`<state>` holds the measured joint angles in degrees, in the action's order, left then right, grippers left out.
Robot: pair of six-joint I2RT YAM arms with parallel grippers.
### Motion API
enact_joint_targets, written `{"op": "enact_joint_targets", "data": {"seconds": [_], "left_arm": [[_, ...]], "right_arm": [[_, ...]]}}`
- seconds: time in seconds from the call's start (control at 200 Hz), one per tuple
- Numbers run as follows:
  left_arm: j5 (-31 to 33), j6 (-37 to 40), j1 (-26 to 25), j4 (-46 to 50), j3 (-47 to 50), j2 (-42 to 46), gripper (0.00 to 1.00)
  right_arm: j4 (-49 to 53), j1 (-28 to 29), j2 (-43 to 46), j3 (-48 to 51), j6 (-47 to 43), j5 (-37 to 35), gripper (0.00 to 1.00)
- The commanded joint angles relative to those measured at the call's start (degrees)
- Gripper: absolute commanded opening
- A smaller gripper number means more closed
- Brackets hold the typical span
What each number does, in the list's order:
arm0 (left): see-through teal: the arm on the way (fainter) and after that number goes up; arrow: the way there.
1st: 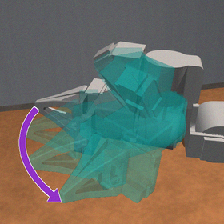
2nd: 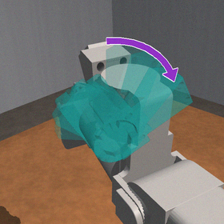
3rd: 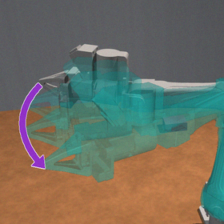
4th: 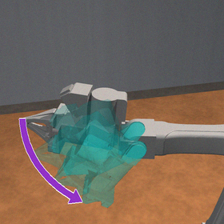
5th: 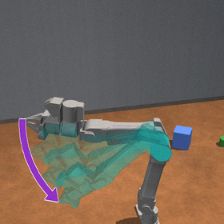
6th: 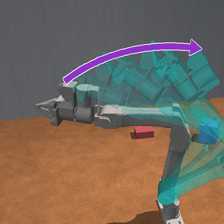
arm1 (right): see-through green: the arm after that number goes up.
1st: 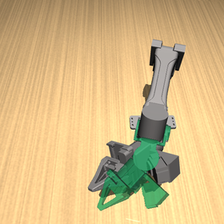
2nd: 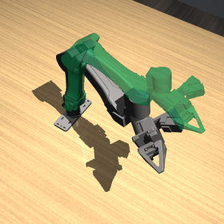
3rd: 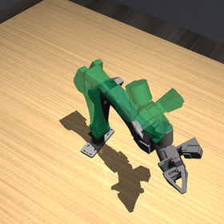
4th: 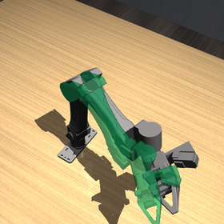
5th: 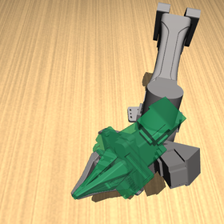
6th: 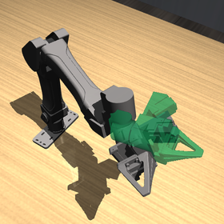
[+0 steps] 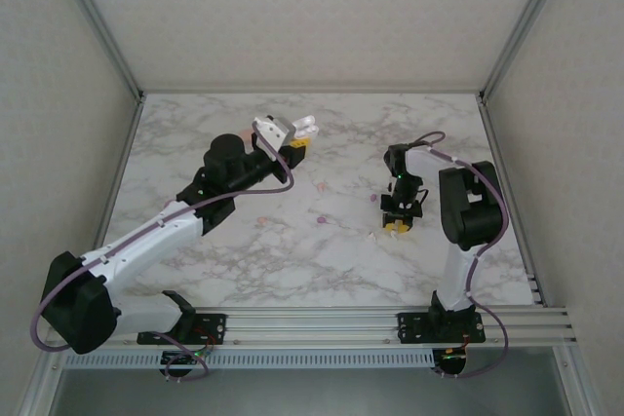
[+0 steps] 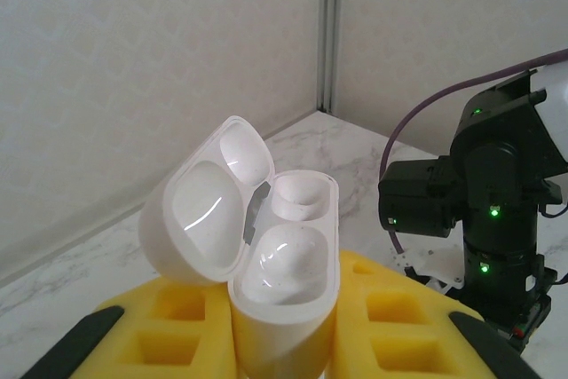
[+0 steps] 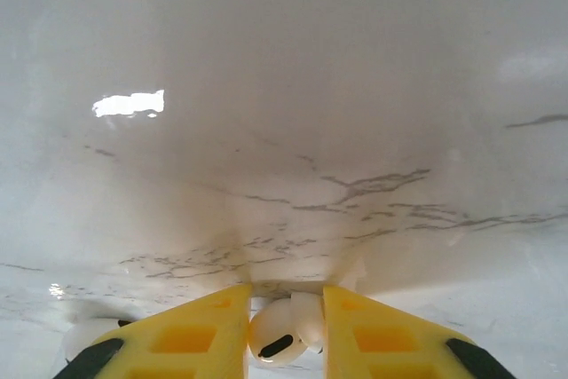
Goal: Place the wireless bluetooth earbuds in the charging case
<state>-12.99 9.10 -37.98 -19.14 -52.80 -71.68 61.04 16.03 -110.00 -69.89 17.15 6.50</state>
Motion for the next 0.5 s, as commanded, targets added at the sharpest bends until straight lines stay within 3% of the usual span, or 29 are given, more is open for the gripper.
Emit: {"op": "enact_joint_targets", "data": {"seconds": [0.0,0.195,0.495], "left_arm": [[-1.07,-0.93,0.09,-0.02,-2.26,-0.61,0.19],[-1.64,-1.18,-0.18,-0.54,-2.92,-2.43,0.19],[-1.74,-5.23,-1.95,-6.68,-4.84,-8.58,0.18]], "right_arm": [[-0.31,0.85,3.14,0.96,0.47,0.46,0.23],[0.75,0.88,12.53,-2.64,2.69,1.9,0.22],[-5.96,1.14,29.76,-18.0,12.64,12.8,0.22]]}}
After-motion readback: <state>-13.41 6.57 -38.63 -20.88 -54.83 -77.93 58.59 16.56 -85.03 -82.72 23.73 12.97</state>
